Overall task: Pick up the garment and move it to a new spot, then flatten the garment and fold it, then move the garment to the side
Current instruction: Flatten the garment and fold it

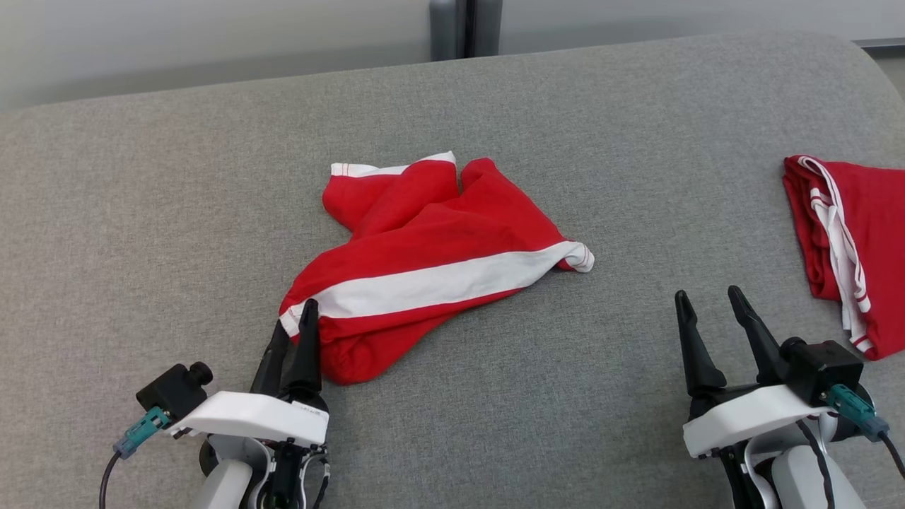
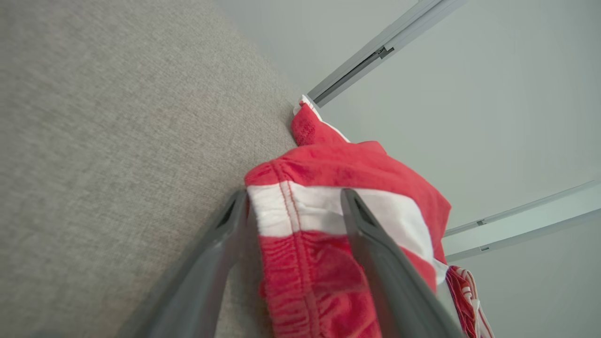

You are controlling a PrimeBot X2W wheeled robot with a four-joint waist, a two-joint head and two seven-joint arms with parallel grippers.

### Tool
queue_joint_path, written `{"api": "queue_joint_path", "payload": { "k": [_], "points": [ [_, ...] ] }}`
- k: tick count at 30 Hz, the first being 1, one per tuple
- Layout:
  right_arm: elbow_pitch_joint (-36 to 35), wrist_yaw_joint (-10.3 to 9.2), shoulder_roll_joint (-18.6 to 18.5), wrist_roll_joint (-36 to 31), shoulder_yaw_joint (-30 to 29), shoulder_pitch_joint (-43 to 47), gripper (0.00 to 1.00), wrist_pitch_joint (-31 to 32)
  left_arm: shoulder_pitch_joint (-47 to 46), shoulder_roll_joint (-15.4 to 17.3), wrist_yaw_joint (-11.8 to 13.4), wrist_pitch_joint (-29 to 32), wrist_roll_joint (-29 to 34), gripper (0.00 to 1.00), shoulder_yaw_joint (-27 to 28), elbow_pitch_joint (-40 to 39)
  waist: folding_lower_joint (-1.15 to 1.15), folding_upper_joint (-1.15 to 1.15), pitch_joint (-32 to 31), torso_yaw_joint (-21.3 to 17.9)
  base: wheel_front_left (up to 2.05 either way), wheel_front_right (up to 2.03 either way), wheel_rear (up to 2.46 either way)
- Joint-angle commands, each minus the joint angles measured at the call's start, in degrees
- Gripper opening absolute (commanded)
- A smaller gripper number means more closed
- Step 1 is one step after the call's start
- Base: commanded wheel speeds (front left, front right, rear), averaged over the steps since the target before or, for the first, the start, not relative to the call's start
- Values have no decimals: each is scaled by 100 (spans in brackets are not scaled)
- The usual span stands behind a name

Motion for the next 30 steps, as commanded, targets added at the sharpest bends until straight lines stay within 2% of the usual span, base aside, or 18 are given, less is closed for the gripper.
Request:
{"api": "queue_joint_path", "payload": {
  "k": [1,8,9,10,11,12,13,19,25,30],
  "points": [
    [-18,-2,-32,2,-6,-35,100,1,142,-58,-29,35,-127,100,-59,52,0,0,4,6,0,0,0],
    [-23,-2,-32,25,1,-33,100,1,148,17,-27,34,-136,100,-107,-13,0,0,0,13,0,0,0],
    [-18,-2,-32,27,-6,-40,100,1,143,22,-27,34,-125,96,-128,-26,0,0,0,19,0,0,0],
    [-14,-2,-32,28,-13,-45,100,1,146,22,-27,34,-158,59,-128,-51,0,0,2,27,0,0,0],
    [-11,-2,-32,29,-19,-47,100,1,144,25,-27,34,-169,40,-126,-69,0,0,4,36,0,0,0],
    [-10,-2,-32,31,-24,-49,100,1,141,38,-27,34,-156,10,-133,-94,0,0,6,46,0,0,0],
    [-12,-2,-32,34,-26,-52,100,1,141,47,-27,33,-150,0,-143,-125,0,0,10,56,0,0,0],
    [-12,-2,-30,31,-58,-60,100,1,151,190,-19,19,386,0,67,-356,0,0,12,185,0,0,0],
    [34,-2,-30,113,-5,-103,100,1,239,159,-20,18,956,0,309,-490,0,0,-10,414,0,0,0],
    [229,-2,-32,439,243,-218,100,1,290,101,-20,18,1245,0,532,-463,0,0,7,582,0,0,0]
  ]
}}
